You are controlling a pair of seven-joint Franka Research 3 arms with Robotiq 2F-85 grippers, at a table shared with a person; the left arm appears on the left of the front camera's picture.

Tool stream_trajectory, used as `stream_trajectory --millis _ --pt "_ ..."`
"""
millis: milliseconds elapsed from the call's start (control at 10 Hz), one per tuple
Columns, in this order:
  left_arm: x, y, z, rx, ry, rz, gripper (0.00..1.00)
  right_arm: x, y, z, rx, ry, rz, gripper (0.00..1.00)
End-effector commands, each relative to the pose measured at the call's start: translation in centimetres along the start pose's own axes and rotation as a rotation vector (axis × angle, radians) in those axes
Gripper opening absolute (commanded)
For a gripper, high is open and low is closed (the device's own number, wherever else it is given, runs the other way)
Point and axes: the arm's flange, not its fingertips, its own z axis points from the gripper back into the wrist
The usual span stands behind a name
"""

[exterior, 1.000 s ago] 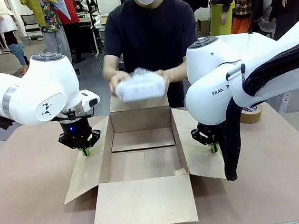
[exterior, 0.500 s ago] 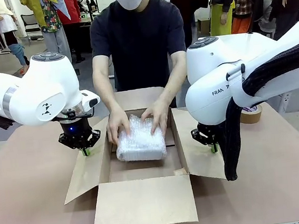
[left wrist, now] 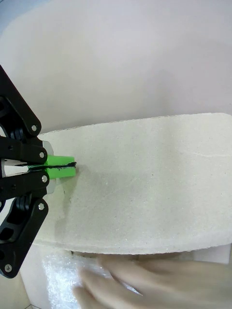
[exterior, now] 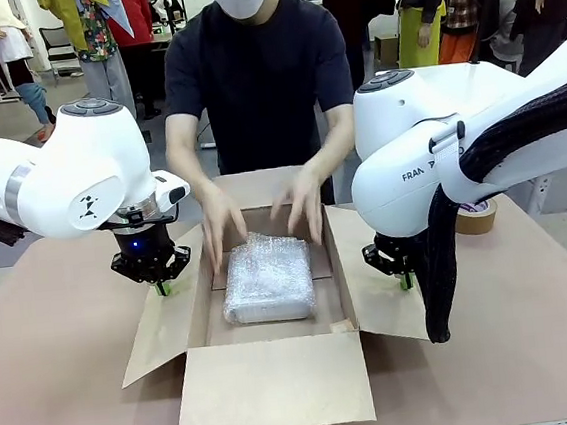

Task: Wrap the clocks to prevent damage.
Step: Once the human has placed the objects inside and stepped back, release both hands from the side flaps of the Package Box.

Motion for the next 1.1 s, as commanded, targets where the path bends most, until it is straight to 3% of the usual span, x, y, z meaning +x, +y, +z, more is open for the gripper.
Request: stream_trajectory --millis 0,700,800,1000 --pt "-0.2 -0.2 -0.1 0.002 0.001 -0.006 0.01 0.0 -0.1 0.0 -0.002 0.001 -0.002 0.01" --pt "0.0 0.0 0.0 0.0 0.0 0.0 0.01 0.0 0.0 0.0 0.0 0.0 0.0 0.01" --pt "0.6 0.7 1.8 -0.016 -0.01 -0.022 0.01 -0.1 -0.5 1.4 -0.028 -0.025 0.022 0.01" --pt "0.6 2.7 9.9 -0.1 -0.085 -0.099 0.01 -1.7 -2.7 8.8 -0.027 -0.179 0.078 0.01"
